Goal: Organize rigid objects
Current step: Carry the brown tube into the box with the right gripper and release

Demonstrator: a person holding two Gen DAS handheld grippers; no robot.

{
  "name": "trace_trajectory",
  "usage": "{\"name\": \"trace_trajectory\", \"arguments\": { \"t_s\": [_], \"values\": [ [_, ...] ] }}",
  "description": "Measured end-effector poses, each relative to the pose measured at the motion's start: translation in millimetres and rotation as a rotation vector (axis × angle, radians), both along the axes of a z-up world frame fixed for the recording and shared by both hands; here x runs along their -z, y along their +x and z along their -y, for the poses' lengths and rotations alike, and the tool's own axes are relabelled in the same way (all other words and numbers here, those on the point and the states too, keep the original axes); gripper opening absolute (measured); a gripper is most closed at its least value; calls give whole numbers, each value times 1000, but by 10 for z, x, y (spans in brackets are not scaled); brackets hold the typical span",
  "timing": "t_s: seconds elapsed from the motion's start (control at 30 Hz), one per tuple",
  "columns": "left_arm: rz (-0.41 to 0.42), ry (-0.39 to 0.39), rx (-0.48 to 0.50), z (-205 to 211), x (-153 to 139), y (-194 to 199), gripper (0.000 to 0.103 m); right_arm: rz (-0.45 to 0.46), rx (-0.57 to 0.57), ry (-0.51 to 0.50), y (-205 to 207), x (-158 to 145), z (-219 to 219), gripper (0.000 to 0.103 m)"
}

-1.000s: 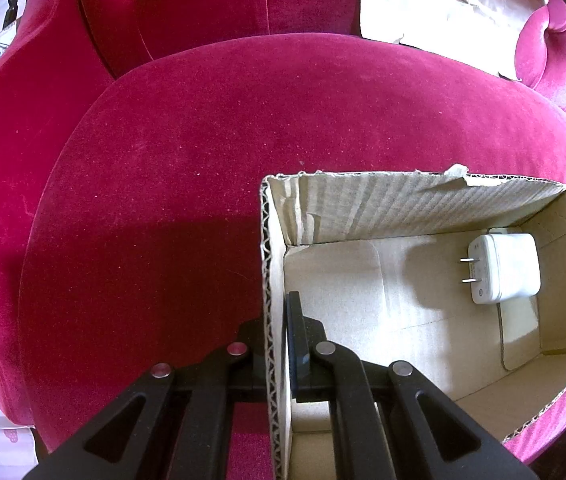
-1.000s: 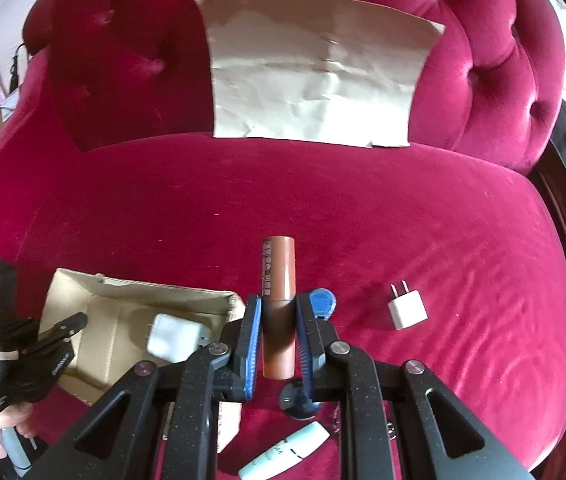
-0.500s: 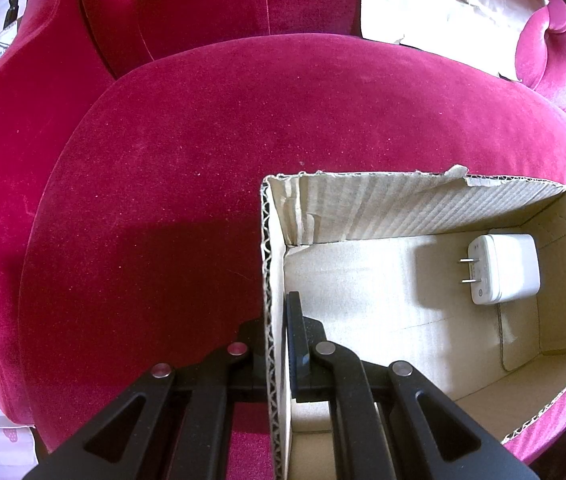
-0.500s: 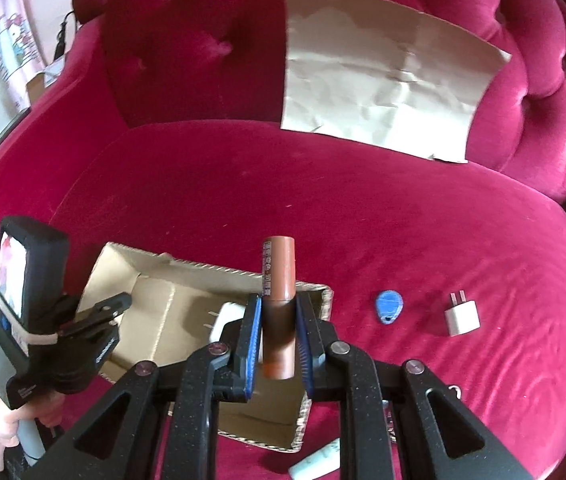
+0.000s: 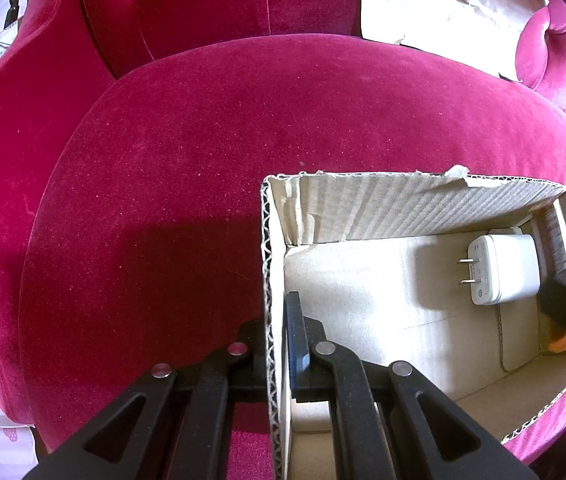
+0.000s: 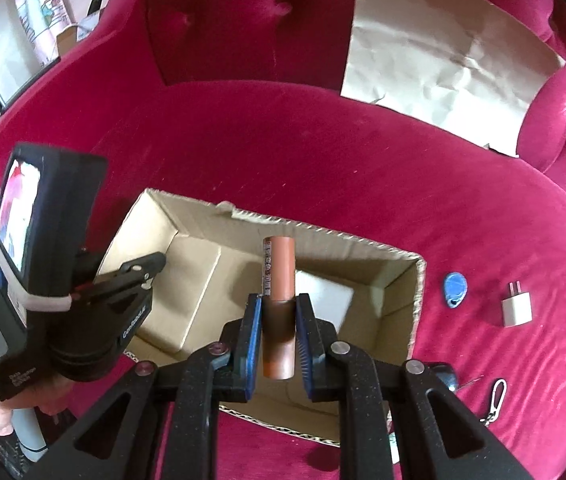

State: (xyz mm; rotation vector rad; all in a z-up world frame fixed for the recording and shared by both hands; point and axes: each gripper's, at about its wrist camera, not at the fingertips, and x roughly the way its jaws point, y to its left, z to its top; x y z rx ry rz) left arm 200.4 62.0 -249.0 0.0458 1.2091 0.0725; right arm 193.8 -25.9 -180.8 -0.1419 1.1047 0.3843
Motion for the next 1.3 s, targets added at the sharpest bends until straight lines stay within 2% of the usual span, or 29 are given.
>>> {"name": "trace_trajectory", "arguments": {
  "t_s": [0.4, 0.73, 0.8, 0.83, 0.87, 1.0, 1.17, 1.3],
  "values": [
    [0, 1, 0, 2, -2, -2, 4, -62, -54, 3, -23, 241, -170, 17],
    [2, 5, 2, -3, -13, 22, 4, -54, -63, -2, -24, 246, -208, 18],
    [2, 5, 3, -10, -14, 31, 4, -42, -64, -10, -22, 231, -212, 29],
    [2, 6, 4, -17, -16, 41, 5, -35, -62, -10, -19, 220, -206, 42],
    [2, 7, 4, -24, -19, 50, 5, -24, -57, -5, -20, 204, -193, 49],
    [2, 2, 1, -22, -16, 64, 5, -3, -35, -26, 13, 175, -159, 63],
    [3, 0, -3, 18, -7, 12, 5, 36, -5, -73, 53, 168, -89, 89],
    [4, 1, -1, 13, 1, 2, 4, 41, 10, -79, 90, 169, -33, 100]
  ]
}}
